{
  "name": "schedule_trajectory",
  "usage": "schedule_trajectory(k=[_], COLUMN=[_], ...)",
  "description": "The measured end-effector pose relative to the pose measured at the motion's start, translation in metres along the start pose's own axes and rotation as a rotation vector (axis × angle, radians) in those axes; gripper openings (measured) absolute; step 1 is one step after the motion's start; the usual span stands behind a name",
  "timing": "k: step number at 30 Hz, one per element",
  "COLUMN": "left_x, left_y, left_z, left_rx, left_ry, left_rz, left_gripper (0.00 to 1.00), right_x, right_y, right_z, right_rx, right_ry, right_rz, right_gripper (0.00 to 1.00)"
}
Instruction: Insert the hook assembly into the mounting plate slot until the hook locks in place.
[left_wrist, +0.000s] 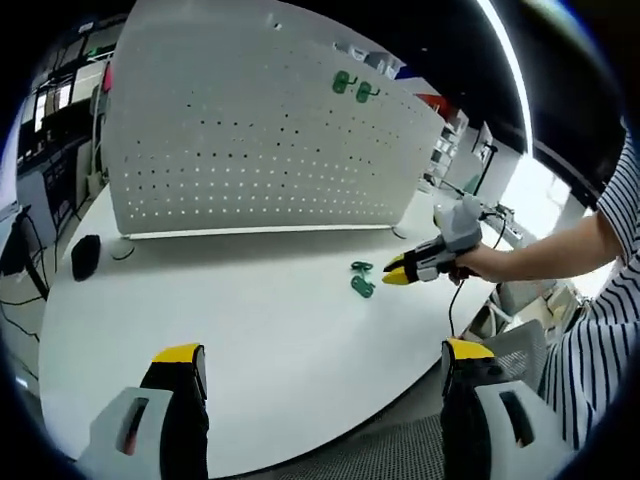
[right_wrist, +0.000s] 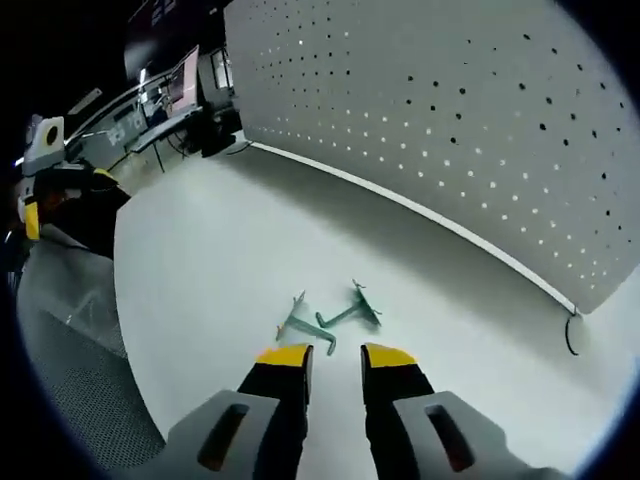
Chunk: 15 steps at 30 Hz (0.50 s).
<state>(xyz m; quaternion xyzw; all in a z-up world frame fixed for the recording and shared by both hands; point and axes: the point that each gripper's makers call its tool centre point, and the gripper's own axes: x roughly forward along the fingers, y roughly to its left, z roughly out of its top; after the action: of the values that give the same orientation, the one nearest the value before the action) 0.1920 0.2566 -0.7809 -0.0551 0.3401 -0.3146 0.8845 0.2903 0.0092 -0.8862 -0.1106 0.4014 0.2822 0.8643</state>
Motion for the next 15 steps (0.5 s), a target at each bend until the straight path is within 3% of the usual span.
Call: schedule_trajectory(k=[15], left_x=[0.005], left_y=[0.019], left_z=[-0.008], left_rx=[-0.049], left_ry=[0.023], left_rz=[0.031], left_gripper=[1.0], right_x=[0.028], right_y=[-0.018], right_z=[0.004], right_rx=[-0.121], right_ry=[0.071], right_rz=[0.02], right_gripper=[0.12])
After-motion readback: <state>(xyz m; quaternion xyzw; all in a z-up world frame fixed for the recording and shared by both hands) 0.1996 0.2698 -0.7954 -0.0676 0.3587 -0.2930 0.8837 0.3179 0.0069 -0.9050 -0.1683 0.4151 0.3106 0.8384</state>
